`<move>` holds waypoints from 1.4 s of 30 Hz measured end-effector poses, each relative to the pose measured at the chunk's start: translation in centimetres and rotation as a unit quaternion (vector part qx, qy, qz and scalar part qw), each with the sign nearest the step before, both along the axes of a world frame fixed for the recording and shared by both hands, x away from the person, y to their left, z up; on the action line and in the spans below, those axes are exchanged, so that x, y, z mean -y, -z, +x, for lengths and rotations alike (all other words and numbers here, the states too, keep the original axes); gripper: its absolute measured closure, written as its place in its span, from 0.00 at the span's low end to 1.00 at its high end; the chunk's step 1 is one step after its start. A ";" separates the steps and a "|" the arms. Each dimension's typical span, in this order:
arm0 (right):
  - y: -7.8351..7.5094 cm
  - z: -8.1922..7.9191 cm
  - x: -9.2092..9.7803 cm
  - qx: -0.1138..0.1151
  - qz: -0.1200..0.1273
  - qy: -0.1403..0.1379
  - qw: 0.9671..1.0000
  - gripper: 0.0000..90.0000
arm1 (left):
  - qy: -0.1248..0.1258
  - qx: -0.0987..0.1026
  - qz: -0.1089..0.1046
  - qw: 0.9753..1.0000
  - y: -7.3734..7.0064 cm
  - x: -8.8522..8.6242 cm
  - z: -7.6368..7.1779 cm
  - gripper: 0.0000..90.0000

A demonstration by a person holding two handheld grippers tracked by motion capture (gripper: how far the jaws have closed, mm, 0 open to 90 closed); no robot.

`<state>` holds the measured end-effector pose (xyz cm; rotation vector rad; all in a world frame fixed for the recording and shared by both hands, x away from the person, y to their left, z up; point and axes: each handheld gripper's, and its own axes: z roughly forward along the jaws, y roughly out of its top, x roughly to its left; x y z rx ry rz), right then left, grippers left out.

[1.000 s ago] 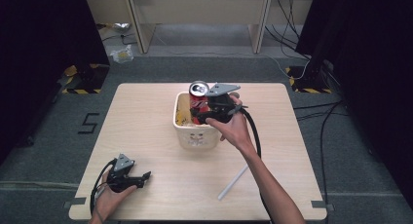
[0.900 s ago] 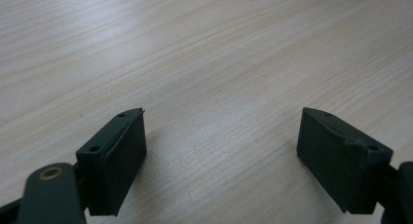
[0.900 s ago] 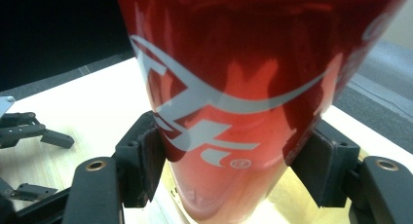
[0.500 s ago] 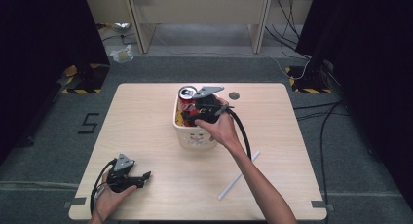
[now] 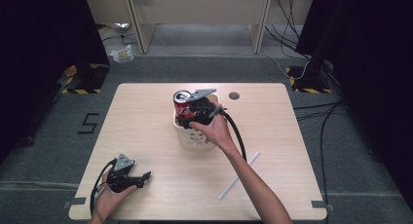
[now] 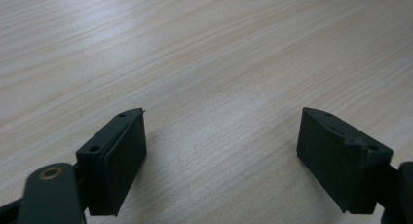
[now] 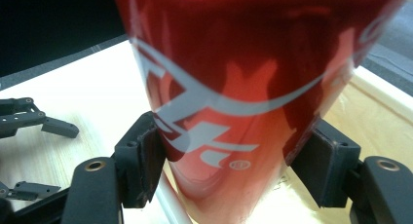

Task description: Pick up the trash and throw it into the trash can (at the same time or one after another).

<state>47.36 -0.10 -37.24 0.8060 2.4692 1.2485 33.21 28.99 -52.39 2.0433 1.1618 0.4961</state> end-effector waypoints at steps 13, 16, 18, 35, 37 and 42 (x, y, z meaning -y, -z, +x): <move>0.6 0.1 -0.2 -0.012 -0.010 -0.009 1.000 0.34 | 0.001 -0.002 0.001 1.000 0.0 0.0 0.0 0.19; 0.5 0.0 -0.2 -0.011 -0.010 -0.007 1.000 0.34 | 0.001 -0.002 0.001 1.000 0.0 0.0 0.0 0.19; 0.4 0.0 -0.1 -0.010 -0.008 -0.009 1.000 0.34 | 0.001 -0.002 0.001 1.000 0.0 0.0 0.0 0.19; -2.3 -1.3 3.0 0.020 0.008 0.003 1.000 0.31 | 0.000 -0.002 0.000 1.000 0.0 0.0 0.0 0.19; -2.7 -1.8 3.6 0.026 0.009 0.005 1.000 0.30 | 0.000 -0.002 0.000 1.000 0.0 0.0 0.0 0.19; -3.4 -3.1 5.5 0.042 0.011 0.009 0.999 0.30 | 0.000 -0.002 -0.001 1.000 0.0 0.0 0.0 0.19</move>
